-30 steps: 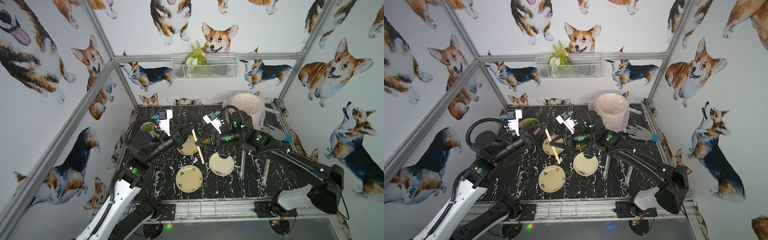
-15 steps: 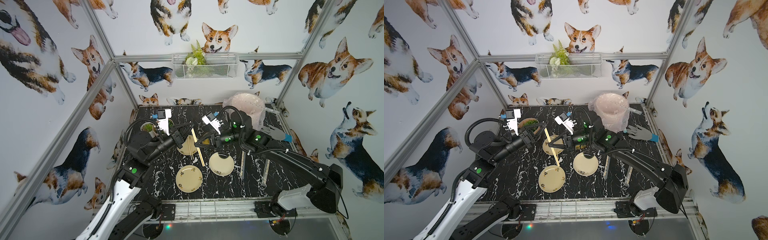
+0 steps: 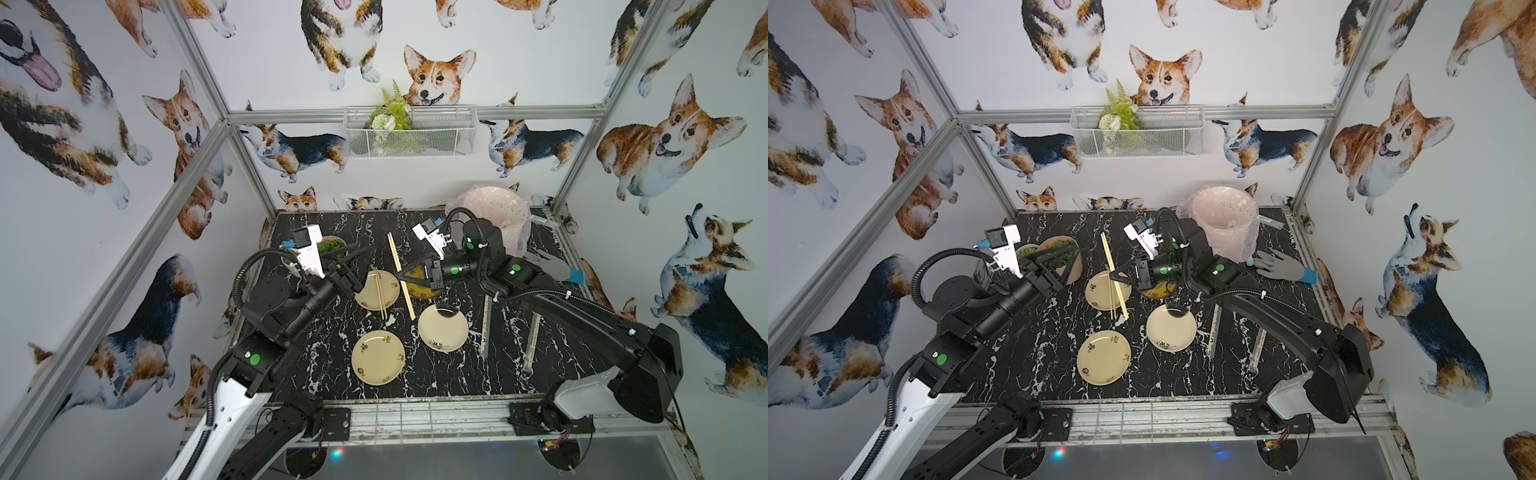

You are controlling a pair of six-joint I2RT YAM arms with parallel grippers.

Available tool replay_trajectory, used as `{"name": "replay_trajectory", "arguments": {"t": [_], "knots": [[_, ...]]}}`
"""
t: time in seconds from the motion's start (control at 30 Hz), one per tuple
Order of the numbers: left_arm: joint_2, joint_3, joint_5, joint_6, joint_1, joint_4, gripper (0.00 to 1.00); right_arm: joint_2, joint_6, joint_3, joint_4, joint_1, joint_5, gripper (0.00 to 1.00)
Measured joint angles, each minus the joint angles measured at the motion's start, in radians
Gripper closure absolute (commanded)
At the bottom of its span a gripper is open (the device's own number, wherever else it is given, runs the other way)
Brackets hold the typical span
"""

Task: Remove the packaging of disposable chopsticks
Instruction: Place the disposable chopsticks on the plate.

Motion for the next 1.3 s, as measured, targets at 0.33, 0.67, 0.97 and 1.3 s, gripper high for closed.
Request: {"name": "replay_trajectory", "arguments": {"t": [0.33,0.67,0.97,1.3], "knots": [[-0.031,-0.01,-0.09,0.035,0.0,-0.098,0.36,0.39,-0.099,0.305,-0.452,-0.118,0.306,1.0],[-0.058,-0.016,-0.121,0.043,0.0,-0.139,0.36,0.729,-0.241,0.586,-0.802,-0.129,0.523,1.0],[-0.071,-0.026,-0.131,0.05,0.0,-0.159,0.36,0.84,-0.274,0.67,-0.887,-0.153,0.563,1.0],[-0.074,-0.03,-0.132,0.051,0.0,-0.166,0.36,0.875,-0.277,0.706,-0.892,-0.164,0.557,1.0]]}}
